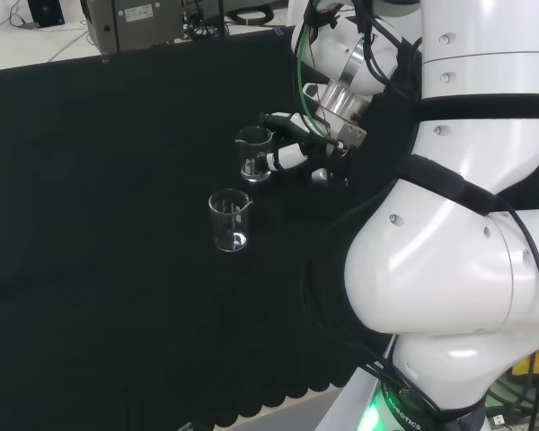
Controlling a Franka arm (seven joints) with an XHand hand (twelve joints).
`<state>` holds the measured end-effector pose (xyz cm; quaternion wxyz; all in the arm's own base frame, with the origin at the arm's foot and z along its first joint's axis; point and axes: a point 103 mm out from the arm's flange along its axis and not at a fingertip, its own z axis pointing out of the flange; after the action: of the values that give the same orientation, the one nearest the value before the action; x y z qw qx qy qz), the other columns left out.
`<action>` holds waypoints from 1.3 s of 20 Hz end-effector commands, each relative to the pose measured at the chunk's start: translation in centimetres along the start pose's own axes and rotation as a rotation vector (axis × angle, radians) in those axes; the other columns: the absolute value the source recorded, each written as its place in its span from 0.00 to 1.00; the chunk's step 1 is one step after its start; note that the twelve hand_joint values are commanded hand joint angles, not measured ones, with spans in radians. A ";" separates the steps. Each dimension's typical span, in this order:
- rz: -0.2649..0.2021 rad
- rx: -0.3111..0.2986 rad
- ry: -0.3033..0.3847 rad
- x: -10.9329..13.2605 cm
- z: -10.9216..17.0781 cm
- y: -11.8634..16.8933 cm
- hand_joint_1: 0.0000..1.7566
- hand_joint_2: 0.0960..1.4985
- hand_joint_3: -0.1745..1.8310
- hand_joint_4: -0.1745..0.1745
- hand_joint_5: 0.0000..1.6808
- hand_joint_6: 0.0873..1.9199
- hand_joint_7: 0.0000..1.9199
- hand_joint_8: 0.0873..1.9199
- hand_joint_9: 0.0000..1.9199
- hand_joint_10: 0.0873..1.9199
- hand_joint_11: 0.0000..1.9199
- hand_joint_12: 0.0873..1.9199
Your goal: Pick up the beaker on the right.
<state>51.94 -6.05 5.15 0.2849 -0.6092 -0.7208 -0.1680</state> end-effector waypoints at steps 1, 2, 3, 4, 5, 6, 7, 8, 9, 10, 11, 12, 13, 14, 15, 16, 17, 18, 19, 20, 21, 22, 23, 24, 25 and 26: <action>-0.034 -0.025 0.058 0.2 0.6 0.7 0.43 0.29 0.37 0.44 0.20 0.00 0.13 0.32 0.22 0.31 0.07 0.71; -0.042 -0.022 0.064 0.3 0.8 0.8 0.43 0.28 0.37 0.44 0.20 0.00 0.13 0.32 0.22 0.31 0.07 0.71; -0.051 -0.021 0.062 0.3 0.9 0.9 0.42 0.28 0.37 0.44 0.21 0.00 0.14 0.33 0.23 0.31 0.07 0.71; -0.055 -0.019 0.063 0.4 1.0 1.0 0.42 0.29 0.36 0.44 0.21 0.00 0.14 0.33 0.23 0.30 0.07 0.71; -0.063 -0.020 0.060 0.5 1.0 1.1 0.42 0.29 0.36 0.44 0.21 0.00 0.14 0.33 0.24 0.30 0.08 0.71; -0.067 -0.021 0.060 0.6 1.1 1.2 0.42 0.29 0.36 0.44 0.21 0.00 0.14 0.33 0.24 0.30 0.08 0.71; -0.069 -0.019 0.057 0.8 1.1 1.3 0.42 0.29 0.35 0.44 0.21 0.00 0.14 0.33 0.24 0.30 0.08 0.71; -0.070 -0.021 0.054 0.9 1.2 1.4 0.41 0.29 0.35 0.44 0.21 0.00 0.14 0.33 0.24 0.30 0.08 0.71; -0.069 -0.022 0.054 1.0 1.2 1.5 0.41 0.29 0.35 0.44 0.21 0.00 0.14 0.33 0.24 0.30 0.08 0.71; -0.069 -0.023 0.052 1.0 1.3 1.6 0.41 0.29 0.35 0.44 0.22 0.00 0.14 0.33 0.24 0.30 0.08 0.71; -0.067 -0.029 0.052 1.0 1.4 1.7 0.41 0.29 0.35 0.44 0.22 0.00 0.15 0.33 0.24 0.30 0.08 0.71; -0.064 -0.039 0.059 1.0 1.6 1.7 0.42 0.29 0.35 0.44 0.23 0.00 0.16 0.34 0.24 0.30 0.08 0.71; -0.062 -0.043 0.067 1.0 1.7 1.8 0.42 0.29 0.35 0.44 0.24 0.00 0.17 0.34 0.25 0.30 0.08 0.71; -0.065 -0.044 0.074 1.0 1.7 1.9 0.42 0.29 0.35 0.44 0.25 0.00 0.18 0.35 0.26 0.30 0.08 0.71; -0.068 -0.047 0.079 1.0 1.8 1.9 0.43 0.29 0.34 0.44 0.27 0.00 0.19 0.35 0.27 0.30 0.09 0.70; -0.069 -0.050 0.080 1.1 1.9 2.0 0.44 0.30 0.34 0.44 0.28 0.00 0.20 0.35 0.28 0.30 0.09 0.70; -0.071 -0.055 0.081 1.1 1.9 2.1 0.44 0.30 0.34 0.44 0.29 0.00 0.21 0.36 0.29 0.30 0.10 0.70; -0.073 -0.057 0.085 1.2 2.0 2.2 0.45 0.30 0.34 0.44 0.30 0.00 0.22 0.36 0.30 0.29 0.11 0.70; -0.074 -0.061 0.091 1.2 2.0 2.3 0.46 0.30 0.34 0.44 0.31 0.00 0.23 0.37 0.31 0.29 0.11 0.70; -0.075 -0.061 0.093 1.3 2.1 2.5 0.47 0.30 0.34 0.44 0.32 0.00 0.23 0.37 0.31 0.29 0.11 0.70; -0.077 -0.059 0.097 1.3 2.1 2.6 0.48 0.30 0.34 0.44 0.32 0.01 0.24 0.38 0.32 0.29 0.12 0.69; -0.079 -0.058 0.101 1.3 2.2 2.7 0.48 0.30 0.34 0.44 0.33 0.02 0.24 0.38 0.33 0.29 0.12 0.69; -0.081 -0.054 0.106 1.3 2.2 2.8 0.49 0.30 0.34 0.44 0.33 0.02 0.25 0.38 0.33 0.29 0.12 0.69; -0.084 -0.050 0.108 1.4 2.3 2.8 0.49 0.30 0.34 0.44 0.32 0.04 0.25 0.39 0.33 0.28 0.13 0.68; -0.085 -0.046 0.108 1.4 2.4 2.9 0.50 0.30 0.34 0.44 0.32 0.05 0.25 0.39 0.34 0.28 0.13 0.68; -0.084 -0.044 0.108 1.4 2.5 2.9 0.50 0.30 0.35 0.44 0.30 0.07 0.24 0.39 0.34 0.28 0.13 0.68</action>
<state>54.02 -3.24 3.97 0.2964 -0.5787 -0.7245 -0.2287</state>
